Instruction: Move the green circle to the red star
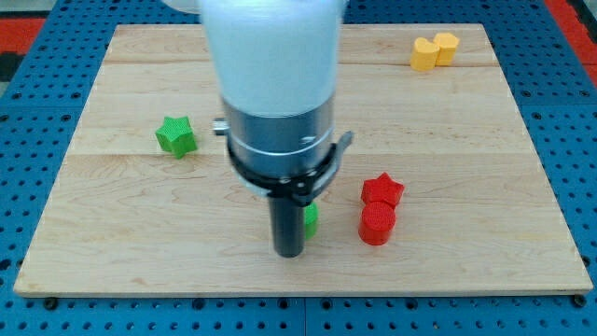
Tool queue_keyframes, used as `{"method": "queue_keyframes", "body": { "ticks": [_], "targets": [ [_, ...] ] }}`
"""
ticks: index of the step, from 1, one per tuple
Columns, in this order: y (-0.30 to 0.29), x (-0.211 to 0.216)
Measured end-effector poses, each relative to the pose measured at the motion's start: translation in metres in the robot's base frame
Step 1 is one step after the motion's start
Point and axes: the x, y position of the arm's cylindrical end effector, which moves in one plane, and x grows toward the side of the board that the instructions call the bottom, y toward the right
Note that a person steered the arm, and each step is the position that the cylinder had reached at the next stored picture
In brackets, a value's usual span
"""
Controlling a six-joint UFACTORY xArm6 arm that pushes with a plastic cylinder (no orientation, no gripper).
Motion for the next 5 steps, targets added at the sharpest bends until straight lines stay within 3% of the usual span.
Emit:
{"method": "queue_keyframes", "body": {
  "ticks": [2,4,5],
  "targets": [
    [0.021,-0.023],
    [-0.024,-0.025],
    [-0.018,-0.038]
  ]
}}
